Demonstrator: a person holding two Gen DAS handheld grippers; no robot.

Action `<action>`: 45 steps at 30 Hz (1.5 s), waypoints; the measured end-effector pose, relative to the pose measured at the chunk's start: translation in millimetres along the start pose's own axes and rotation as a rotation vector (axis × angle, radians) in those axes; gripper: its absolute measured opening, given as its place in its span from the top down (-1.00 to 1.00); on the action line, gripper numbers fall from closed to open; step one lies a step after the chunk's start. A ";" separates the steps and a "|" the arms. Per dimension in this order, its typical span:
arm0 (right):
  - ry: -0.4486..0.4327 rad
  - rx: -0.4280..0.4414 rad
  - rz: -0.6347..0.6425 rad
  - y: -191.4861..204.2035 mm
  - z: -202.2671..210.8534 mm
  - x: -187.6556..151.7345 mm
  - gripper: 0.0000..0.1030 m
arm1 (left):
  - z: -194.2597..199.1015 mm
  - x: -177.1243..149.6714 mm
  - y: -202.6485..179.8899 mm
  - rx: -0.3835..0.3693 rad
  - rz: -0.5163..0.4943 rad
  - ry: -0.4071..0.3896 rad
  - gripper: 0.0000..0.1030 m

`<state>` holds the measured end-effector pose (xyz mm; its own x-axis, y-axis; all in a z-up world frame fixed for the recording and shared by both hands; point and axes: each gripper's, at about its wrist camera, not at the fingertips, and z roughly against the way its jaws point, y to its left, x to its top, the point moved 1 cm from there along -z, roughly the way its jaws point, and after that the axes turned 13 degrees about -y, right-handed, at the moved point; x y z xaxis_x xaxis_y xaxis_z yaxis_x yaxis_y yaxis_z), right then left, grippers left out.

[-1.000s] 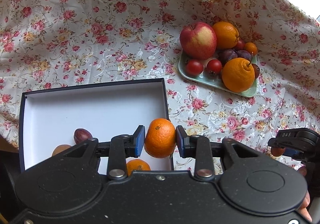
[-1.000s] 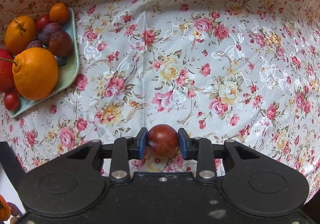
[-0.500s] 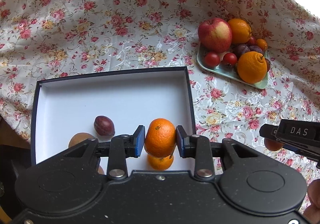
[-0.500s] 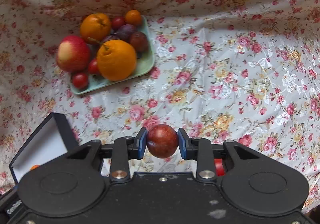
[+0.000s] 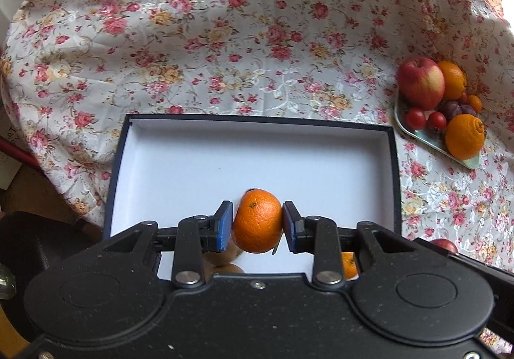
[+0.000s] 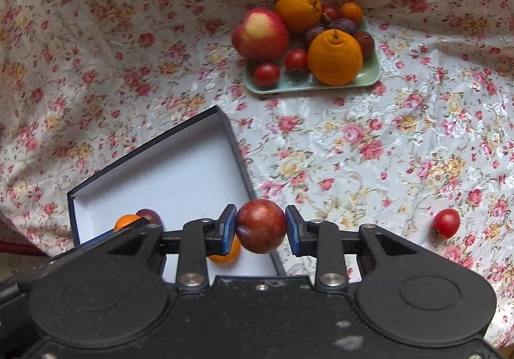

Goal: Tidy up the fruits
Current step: 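Carry the tangerine in the left tool and the plum in the right tool over the white box, then open the left tool to drop the tangerine while the right tool releases the plum into the box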

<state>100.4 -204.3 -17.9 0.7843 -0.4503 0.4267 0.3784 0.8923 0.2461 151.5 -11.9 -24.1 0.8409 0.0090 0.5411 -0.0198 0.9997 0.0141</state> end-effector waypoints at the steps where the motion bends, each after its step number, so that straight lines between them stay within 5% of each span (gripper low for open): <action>1: 0.001 0.004 0.009 5.9 0.2 -2.1 0.36 | -0.9 1.7 6.3 0.014 0.004 -0.005 0.19; 8: 0.007 0.030 0.087 45.9 -9.1 -7.6 0.36 | -10.4 7.6 41.4 0.125 -0.002 -0.035 0.19; 45: 0.029 -0.006 0.185 83.4 -29.6 -15.8 0.34 | -23.6 2.0 45.2 0.035 0.019 0.047 0.21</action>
<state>134.1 -121.8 -29.8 0.8545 -0.2778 0.4389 0.2295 0.9599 0.1608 165.1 33.9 -42.3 0.8645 0.0298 0.5017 -0.0543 0.9979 0.0342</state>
